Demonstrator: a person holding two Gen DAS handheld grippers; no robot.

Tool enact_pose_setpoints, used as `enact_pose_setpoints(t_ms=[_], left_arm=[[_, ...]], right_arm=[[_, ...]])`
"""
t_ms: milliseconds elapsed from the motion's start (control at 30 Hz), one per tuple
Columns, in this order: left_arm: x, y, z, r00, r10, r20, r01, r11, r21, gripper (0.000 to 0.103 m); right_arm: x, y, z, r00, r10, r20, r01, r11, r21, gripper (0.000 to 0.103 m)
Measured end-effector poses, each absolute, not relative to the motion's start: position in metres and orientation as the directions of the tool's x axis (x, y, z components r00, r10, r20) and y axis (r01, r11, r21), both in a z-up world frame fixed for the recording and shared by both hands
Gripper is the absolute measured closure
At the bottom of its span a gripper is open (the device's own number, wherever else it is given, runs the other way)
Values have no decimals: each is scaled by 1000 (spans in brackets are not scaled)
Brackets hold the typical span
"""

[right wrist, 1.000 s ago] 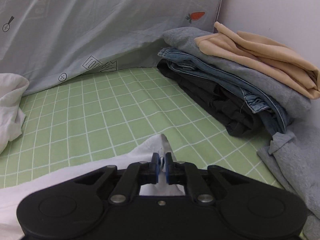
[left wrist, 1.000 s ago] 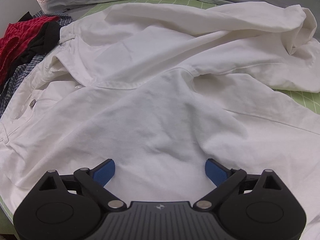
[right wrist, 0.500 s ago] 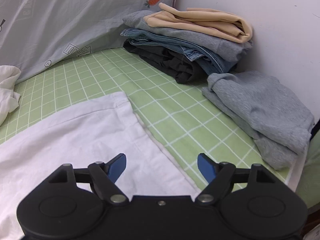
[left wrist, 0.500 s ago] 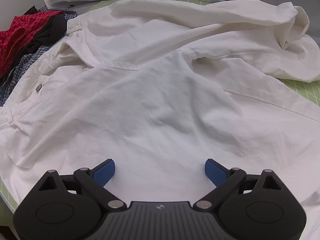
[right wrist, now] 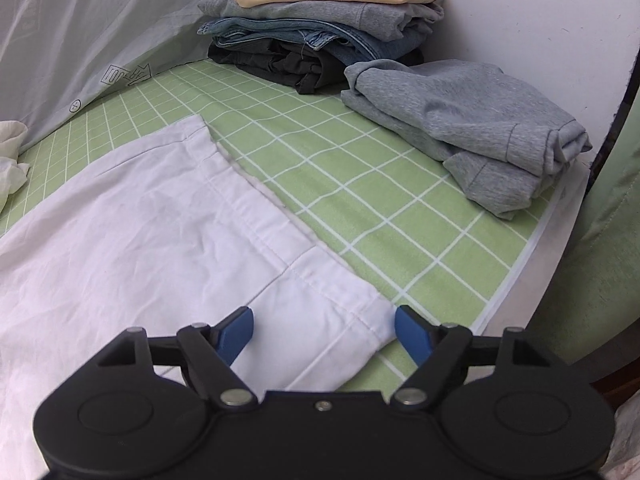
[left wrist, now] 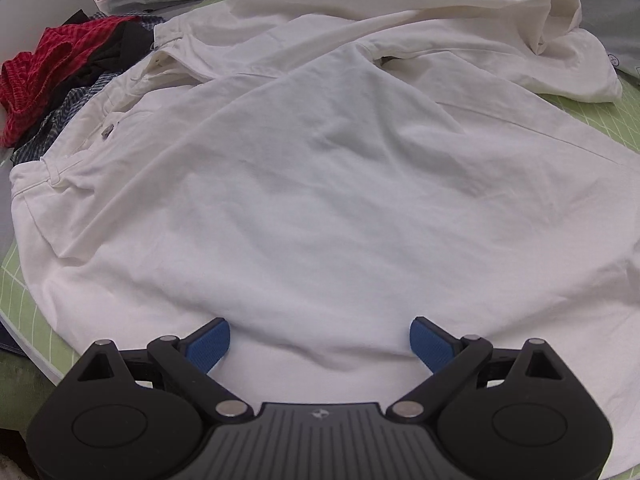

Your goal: Fold clothes

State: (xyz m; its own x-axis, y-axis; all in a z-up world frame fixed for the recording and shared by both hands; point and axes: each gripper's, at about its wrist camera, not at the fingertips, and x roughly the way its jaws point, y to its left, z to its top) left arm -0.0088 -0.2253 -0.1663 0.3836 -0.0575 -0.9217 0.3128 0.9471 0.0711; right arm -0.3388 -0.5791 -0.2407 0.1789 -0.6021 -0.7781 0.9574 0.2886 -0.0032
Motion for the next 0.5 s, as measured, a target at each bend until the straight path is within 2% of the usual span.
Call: enact_pose_setpoints(t_ms=[33, 167, 200, 233, 300, 367, 400, 467, 500], left_arm=[[-11, -223, -167, 384, -61, -921, 298, 953, 61, 6], [-17, -219, -167, 396, -55, -917, 276, 959, 62, 6], [-20, -220, -167, 400, -49, -915, 277, 958, 69, 6], [-23, -221, -168, 403, -42, -914, 277, 958, 78, 6], [-29, -221, -168, 414, -33, -910, 272, 958, 89, 6], [-33, -222, -168, 420, -28, -907, 263, 960, 92, 6], [-35, -222, -168, 422, -25, -906, 258, 962, 93, 6], [-39, -222, -169, 427, -20, -904, 248, 964, 96, 6], [-41, -223, -169, 430, -18, -903, 246, 964, 98, 6]], right_arm=[[-340, -579, -240, 178, -603, -778, 956, 294, -8, 38], [-344, -581, -240, 187, -598, -779, 947, 321, -19, 38], [-345, -581, -241, 180, -600, -780, 947, 321, -28, 30], [-346, -582, -242, 166, -602, -781, 949, 313, -41, 16], [-351, -585, -244, 175, -599, -782, 952, 304, -20, 15], [-357, -585, -243, 212, -590, -779, 950, 312, 22, 22], [-357, -585, -243, 224, -591, -775, 945, 325, 25, 32], [-354, -583, -242, 239, -600, -763, 932, 363, 7, 38], [-354, -583, -242, 256, -601, -757, 927, 375, 15, 54]])
